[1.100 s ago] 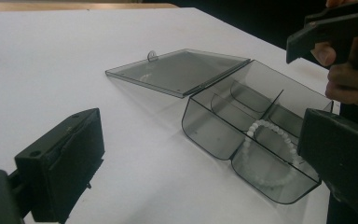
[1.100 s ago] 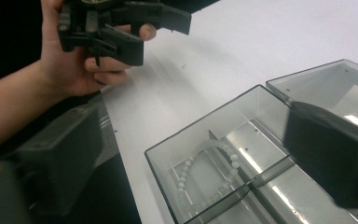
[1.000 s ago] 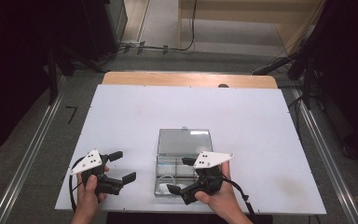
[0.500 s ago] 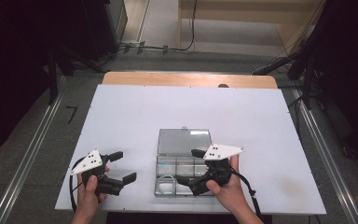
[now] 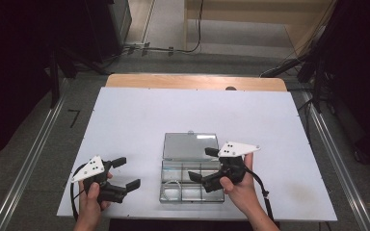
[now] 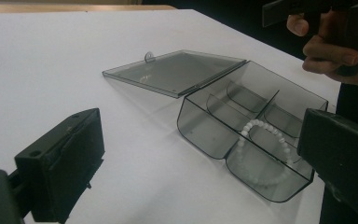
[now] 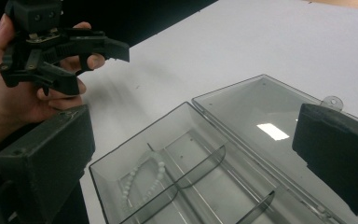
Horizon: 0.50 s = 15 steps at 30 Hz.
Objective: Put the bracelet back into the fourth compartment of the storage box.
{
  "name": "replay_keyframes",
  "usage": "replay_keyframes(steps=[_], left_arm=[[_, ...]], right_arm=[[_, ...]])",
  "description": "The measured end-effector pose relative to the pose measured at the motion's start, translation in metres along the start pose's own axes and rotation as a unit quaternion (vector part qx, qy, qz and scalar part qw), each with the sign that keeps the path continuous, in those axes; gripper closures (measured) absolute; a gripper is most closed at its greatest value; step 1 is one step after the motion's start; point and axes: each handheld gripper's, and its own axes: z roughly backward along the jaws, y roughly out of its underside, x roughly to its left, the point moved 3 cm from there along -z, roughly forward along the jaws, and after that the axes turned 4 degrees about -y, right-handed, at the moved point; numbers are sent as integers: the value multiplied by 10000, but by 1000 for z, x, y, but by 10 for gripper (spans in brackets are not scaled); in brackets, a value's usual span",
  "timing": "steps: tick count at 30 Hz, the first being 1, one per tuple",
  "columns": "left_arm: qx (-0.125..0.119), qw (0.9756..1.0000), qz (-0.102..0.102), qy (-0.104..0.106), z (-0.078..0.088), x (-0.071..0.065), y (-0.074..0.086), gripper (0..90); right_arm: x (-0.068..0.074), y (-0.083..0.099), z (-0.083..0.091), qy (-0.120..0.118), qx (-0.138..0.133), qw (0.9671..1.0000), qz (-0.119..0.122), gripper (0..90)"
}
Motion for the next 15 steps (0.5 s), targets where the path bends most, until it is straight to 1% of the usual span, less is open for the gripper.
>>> replay_keyframes(steps=[4,8,15], left_arm=[[5,10000,2,1,0,0,1,3],[-9,10000,21,4,1,0,0,3],[8,10000,25,28,-1,-1,1,3]], right_arm=[[-7,0,3,36,-63,10000,-37,0],[-12,0,4,68,-88,9999,-92,0],[-21,1,6,154,-82,9997,-164,0]])
